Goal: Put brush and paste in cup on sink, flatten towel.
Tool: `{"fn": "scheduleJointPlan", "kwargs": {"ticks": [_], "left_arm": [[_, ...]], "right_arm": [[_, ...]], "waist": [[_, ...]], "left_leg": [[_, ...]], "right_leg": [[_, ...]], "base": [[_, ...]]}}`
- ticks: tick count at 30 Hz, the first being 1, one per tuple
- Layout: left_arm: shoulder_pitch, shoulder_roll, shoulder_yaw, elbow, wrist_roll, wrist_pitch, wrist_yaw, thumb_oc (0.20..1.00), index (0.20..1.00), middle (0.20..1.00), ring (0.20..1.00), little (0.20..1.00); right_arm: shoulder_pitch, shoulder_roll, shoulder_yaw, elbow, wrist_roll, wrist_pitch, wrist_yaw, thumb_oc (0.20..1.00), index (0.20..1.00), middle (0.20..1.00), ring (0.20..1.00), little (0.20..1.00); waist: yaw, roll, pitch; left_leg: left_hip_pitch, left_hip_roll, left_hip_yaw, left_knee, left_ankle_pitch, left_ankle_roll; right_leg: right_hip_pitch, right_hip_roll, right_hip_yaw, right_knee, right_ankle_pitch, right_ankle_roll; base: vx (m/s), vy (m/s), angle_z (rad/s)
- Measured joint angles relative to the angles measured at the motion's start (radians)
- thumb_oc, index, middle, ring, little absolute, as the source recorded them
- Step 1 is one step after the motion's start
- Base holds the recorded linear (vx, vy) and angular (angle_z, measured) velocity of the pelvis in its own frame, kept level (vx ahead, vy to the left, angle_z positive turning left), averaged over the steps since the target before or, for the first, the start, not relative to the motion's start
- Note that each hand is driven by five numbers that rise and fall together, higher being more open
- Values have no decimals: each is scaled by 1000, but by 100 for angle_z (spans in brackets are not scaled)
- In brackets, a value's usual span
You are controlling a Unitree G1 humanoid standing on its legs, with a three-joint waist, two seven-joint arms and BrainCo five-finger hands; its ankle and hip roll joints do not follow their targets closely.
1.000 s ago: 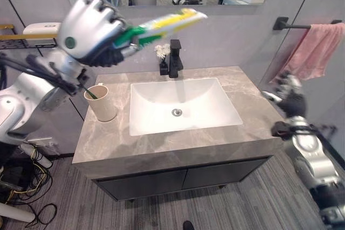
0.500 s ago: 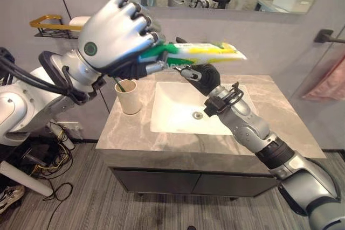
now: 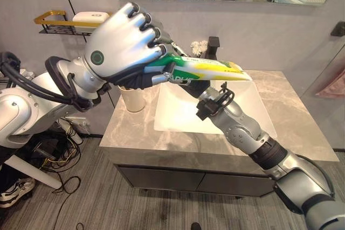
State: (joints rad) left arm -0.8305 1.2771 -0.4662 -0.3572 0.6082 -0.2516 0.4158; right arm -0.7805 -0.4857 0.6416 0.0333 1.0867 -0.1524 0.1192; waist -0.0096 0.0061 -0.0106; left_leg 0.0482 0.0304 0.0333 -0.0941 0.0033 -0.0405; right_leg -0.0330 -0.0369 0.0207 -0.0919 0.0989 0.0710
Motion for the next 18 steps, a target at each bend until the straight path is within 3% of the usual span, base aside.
{"fn": "scheduleJointPlan", "kwargs": {"ticks": [7,18], "left_arm": [[53,-72,66,23,0,-7,12,200,200,200,200,200],[136,-143,141,65,0,2,11,200,200,200,200,200]], "right_arm": [[0,-61,10,-73,-2,0,57,1000,1000,1000,1000,1000],[-2,-37,8,-145,-1,-1,84,1000,1000,1000,1000,1000]], "waist": [[-5,1,4],[-5,-5,9]], "left_leg": [[1,1,2,0,-1,-1],[2,3,8,0,-1,-1]], "right_leg": [[-1,2,1,-5,-2,1],[-2,4,8,-5,-2,1]], "base": [[5,0,0],[8,-1,-1]]}}
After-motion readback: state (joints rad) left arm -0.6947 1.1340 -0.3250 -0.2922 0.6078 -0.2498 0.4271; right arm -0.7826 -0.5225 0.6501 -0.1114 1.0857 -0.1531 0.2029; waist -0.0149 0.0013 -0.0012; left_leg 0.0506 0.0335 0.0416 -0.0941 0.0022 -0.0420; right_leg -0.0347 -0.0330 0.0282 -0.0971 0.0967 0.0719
